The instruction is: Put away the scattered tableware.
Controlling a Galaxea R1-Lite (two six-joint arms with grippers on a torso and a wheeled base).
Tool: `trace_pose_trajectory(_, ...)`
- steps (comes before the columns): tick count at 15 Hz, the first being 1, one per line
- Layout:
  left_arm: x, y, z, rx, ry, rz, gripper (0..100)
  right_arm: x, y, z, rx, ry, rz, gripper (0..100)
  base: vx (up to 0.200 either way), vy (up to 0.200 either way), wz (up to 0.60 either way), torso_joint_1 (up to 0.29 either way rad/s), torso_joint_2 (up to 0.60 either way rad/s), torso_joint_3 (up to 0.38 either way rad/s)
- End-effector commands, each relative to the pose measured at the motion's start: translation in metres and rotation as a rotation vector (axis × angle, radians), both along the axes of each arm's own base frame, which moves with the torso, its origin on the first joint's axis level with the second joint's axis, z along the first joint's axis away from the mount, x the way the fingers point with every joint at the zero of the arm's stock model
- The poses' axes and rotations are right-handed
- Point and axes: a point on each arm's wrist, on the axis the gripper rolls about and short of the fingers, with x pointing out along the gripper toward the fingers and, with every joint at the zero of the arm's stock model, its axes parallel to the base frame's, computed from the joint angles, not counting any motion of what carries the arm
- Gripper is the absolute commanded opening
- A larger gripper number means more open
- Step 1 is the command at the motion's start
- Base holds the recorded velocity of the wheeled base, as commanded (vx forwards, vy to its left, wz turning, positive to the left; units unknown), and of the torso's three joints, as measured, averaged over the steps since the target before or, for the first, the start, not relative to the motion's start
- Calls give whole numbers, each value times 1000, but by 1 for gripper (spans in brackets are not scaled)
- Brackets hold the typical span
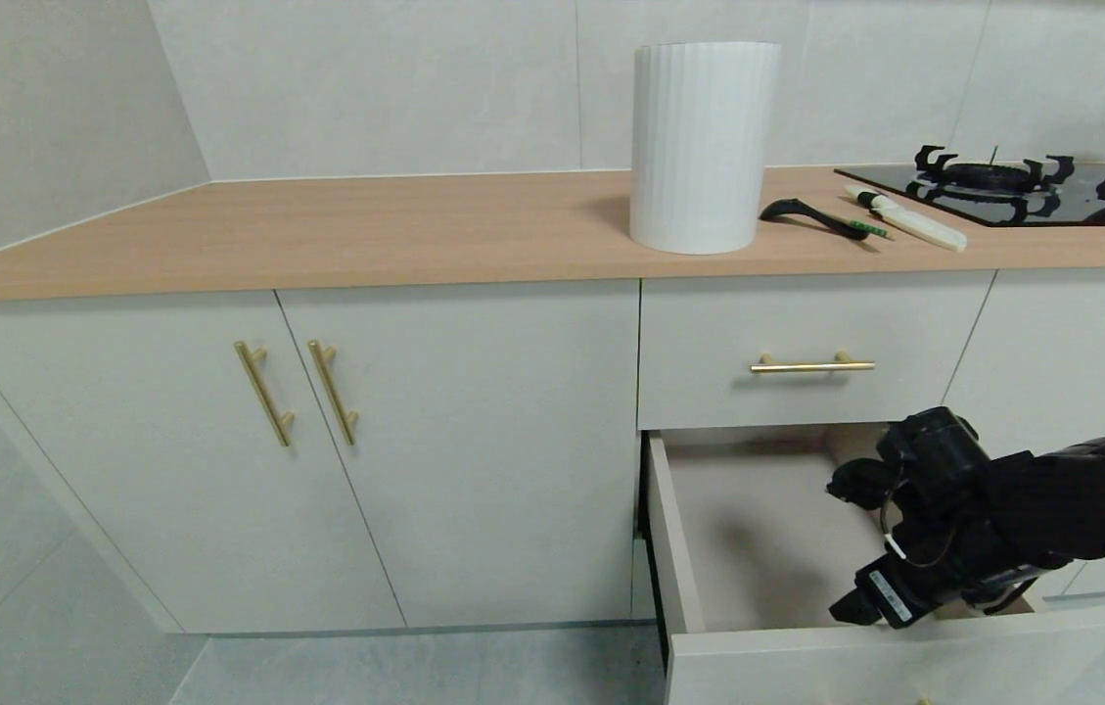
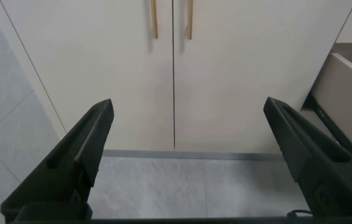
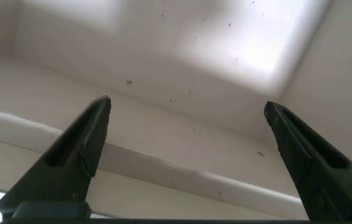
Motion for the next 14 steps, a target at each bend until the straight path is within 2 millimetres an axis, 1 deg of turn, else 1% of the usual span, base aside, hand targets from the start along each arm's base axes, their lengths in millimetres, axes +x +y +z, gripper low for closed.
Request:
trace_pose_trajectory(1,0,0,0,0,1,0,100,-4,-1,1,-13,22,14,100,0,0,0,0,0,0)
trace_pose_trajectory(6,0,0,0,0,1,0,100,-18,1,-2,-76,127,62,100,0,0,0,0,0,0)
trace_pose_trajectory(10,0,0,0,0,1,0,100,-20,1,-2,-95,145,69,100,0,0,0,0,0,0)
trace_pose_trajectory(12,0,0,0,0,1,0,100,-25,4,-3,-111,182,87,100,0,0,0,0,0,0)
trace_pose_trajectory(14,0,0,0,0,1,0,100,-21,5,-4,-128,167,75,100,0,0,0,0,0,0)
